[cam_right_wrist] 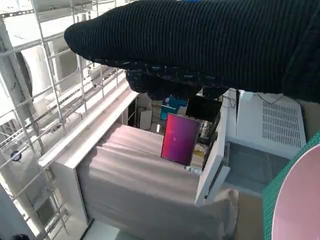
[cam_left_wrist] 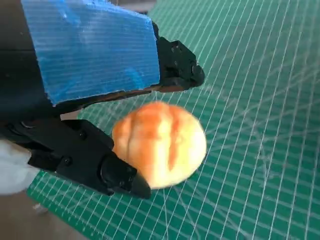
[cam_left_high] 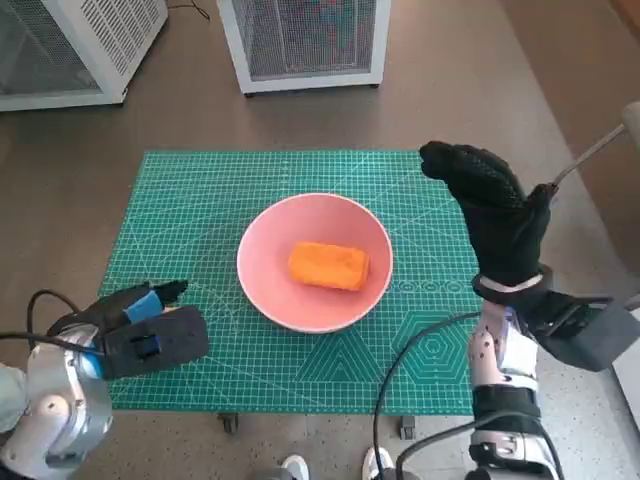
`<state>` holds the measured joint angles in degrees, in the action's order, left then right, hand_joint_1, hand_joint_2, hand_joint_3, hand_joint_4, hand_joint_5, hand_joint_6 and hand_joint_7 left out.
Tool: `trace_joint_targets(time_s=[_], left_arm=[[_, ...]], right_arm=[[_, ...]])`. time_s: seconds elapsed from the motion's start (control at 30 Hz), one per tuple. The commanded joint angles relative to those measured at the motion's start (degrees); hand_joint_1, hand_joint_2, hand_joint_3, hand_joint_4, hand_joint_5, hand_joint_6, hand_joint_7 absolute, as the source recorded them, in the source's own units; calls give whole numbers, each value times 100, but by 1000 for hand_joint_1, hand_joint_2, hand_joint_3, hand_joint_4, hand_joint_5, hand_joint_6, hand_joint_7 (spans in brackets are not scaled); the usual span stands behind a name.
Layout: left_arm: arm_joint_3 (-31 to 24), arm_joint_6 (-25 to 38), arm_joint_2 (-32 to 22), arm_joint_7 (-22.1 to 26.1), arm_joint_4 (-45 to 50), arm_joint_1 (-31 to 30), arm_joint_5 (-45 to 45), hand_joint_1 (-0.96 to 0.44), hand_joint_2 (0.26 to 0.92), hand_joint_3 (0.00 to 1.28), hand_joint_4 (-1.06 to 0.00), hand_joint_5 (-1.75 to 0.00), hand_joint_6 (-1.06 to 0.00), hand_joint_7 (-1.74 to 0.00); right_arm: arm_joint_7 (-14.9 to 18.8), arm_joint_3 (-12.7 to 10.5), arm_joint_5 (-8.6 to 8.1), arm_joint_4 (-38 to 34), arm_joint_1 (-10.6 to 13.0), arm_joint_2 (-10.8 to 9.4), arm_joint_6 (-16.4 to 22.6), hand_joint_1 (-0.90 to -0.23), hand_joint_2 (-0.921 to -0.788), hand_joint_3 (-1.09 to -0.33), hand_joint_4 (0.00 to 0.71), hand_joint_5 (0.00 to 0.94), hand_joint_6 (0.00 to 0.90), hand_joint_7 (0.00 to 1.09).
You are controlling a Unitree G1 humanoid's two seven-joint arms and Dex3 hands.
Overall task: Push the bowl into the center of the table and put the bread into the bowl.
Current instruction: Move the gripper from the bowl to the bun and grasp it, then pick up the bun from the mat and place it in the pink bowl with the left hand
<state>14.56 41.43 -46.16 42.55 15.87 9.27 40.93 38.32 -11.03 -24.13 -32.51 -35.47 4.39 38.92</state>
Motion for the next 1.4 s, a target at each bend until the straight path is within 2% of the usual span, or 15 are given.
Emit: trace_joint_targets(time_s=[0.03,0.2,0.3,0.33,0.37,0.47,0.53,0.8,1.07,1.4], left_arm=[[188,137,-62,218,-138,168,167,-41,814,24,-318,-27,-445,-39],[243,75,-77,257,-283,204,180,-14,843,28,-627,-112,-660,-95],[233,8,-64,199,-365,191,174,-5,853,28,-734,-176,-744,-145],[224,-11,-58,179,-385,185,171,-3,877,57,-712,-553,-674,-520],[206,-50,-49,138,-418,171,157,-2,893,85,-685,-809,-618,-773],[157,-164,-37,27,-470,125,119,0,912,85,-695,-1098,-594,-1009],[123,-239,-41,-40,-466,88,97,0,914,78,-700,-1162,-608,-1050],[-111,-503,-45,-304,-312,-58,30,1,913,69,-701,-1204,-641,-1104],[-504,-675,-62,-442,144,-144,-97,2,909,93,-622,-1257,-678,-1102],[-1132,-648,-66,-382,843,-13,-341,2,918,74,-662,-1136,-646,-1209]], right_arm=[[-16,0,67,-116,57,32,-7,-589,-921,-660,245,0,335,3],[7,2,34,-109,56,24,-51,-589,-921,-659,245,0,335,3],[23,2,18,-119,52,20,-62,-589,-921,-659,245,0,335,3],[24,2,17,-119,53,20,-63,-589,-921,-659,245,0,335,4],[25,4,17,-118,55,20,-65,-589,-921,-659,245,0,335,4],[27,8,11,-102,64,20,-79,-589,-921,-659,245,0,335,4],[34,8,-4,-92,70,18,-98,-589,-921,-659,245,0,335,4],[48,6,-62,-47,100,22,-207,-593,-921,-658,245,0,335,4],[45,2,-58,-18,123,22,-249,-592,-921,-658,246,0,335,4],[67,-10,-51,-5,133,46,-264,-590,-921,-657,248,2,335,4]])
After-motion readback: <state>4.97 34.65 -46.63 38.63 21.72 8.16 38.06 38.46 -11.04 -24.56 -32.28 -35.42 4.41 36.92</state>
